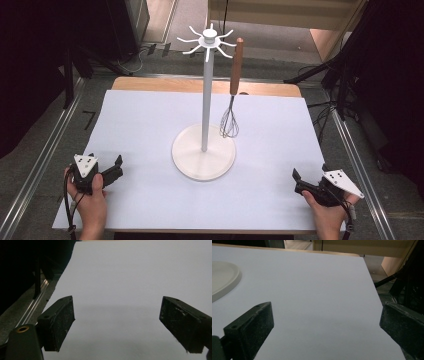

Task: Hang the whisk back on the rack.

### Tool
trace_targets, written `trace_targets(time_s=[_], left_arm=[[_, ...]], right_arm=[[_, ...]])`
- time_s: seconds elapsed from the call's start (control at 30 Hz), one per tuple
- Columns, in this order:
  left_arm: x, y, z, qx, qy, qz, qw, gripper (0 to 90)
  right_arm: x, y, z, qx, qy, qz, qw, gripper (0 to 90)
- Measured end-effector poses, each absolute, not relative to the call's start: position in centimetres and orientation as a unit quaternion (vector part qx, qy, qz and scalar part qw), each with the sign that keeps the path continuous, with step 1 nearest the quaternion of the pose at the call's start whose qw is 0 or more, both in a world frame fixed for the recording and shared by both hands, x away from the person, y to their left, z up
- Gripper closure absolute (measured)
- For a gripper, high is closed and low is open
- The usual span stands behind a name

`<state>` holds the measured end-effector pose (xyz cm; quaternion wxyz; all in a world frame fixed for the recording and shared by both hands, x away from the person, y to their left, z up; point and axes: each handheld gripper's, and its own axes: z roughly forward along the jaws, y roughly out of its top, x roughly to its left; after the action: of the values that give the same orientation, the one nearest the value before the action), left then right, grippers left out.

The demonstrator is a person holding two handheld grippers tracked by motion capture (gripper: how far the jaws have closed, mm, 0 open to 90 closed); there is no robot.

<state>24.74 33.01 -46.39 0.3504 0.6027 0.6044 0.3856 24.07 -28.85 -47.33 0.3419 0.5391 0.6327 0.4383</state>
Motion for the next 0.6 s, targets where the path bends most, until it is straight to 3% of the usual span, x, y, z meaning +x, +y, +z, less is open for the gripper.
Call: trace_targets(time_s=[0.6], left_arm=[[24.7,33.0,-46.4,0.603,0.604,0.386,0.35,13.5]], right_arm=[[23.1,-32.1,-47.9,0.557,0.629,0.424,0.338,0.0]])
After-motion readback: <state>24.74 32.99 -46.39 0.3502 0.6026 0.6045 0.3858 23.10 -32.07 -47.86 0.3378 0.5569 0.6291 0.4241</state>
